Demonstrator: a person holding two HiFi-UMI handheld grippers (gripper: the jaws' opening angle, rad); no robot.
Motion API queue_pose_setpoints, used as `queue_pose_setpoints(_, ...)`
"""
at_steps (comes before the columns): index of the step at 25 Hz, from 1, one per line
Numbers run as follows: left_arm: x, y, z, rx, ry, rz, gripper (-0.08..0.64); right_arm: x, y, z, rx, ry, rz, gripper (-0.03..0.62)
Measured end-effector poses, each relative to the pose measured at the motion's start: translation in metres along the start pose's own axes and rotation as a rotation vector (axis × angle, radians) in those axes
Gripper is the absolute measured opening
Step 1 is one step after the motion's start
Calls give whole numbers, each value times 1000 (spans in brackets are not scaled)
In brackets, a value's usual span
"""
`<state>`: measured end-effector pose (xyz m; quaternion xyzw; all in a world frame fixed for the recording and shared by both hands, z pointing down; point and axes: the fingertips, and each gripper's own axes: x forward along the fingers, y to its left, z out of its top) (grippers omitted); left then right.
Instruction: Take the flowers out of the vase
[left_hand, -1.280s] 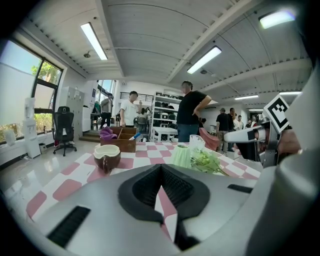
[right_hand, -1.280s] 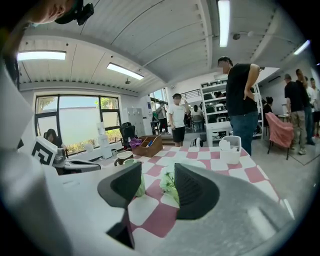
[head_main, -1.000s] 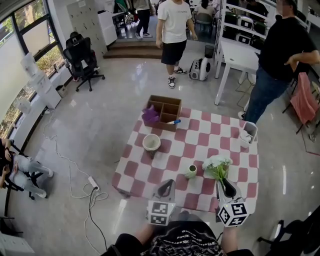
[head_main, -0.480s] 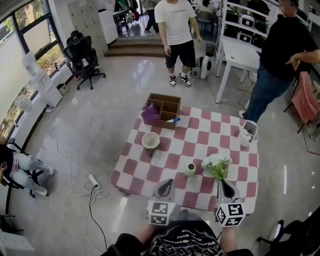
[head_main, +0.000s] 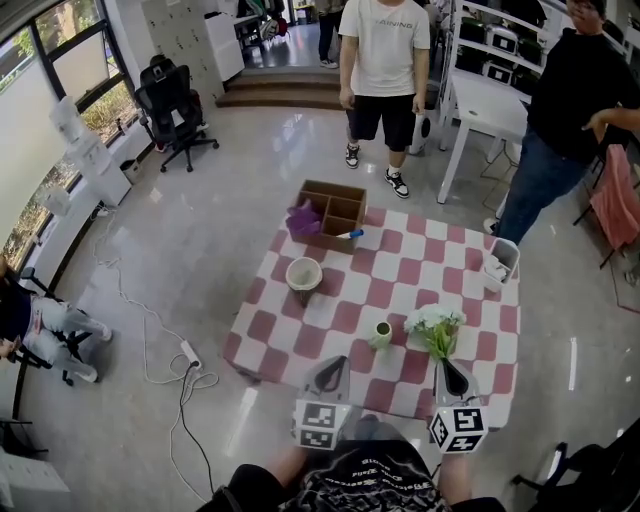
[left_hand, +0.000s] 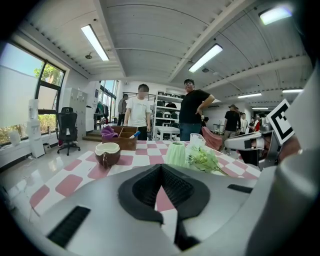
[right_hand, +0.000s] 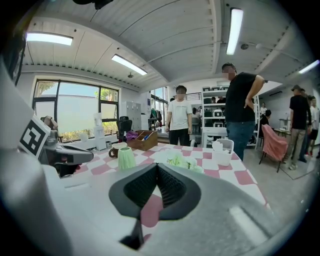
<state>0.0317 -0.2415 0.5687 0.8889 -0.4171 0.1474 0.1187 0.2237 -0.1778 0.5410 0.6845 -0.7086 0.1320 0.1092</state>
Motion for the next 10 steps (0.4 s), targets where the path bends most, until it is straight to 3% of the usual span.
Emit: queue_pose_setpoints(10,2,-5,0,-1,-4,3,11,-1,-4,-7,-16,22,2,5)
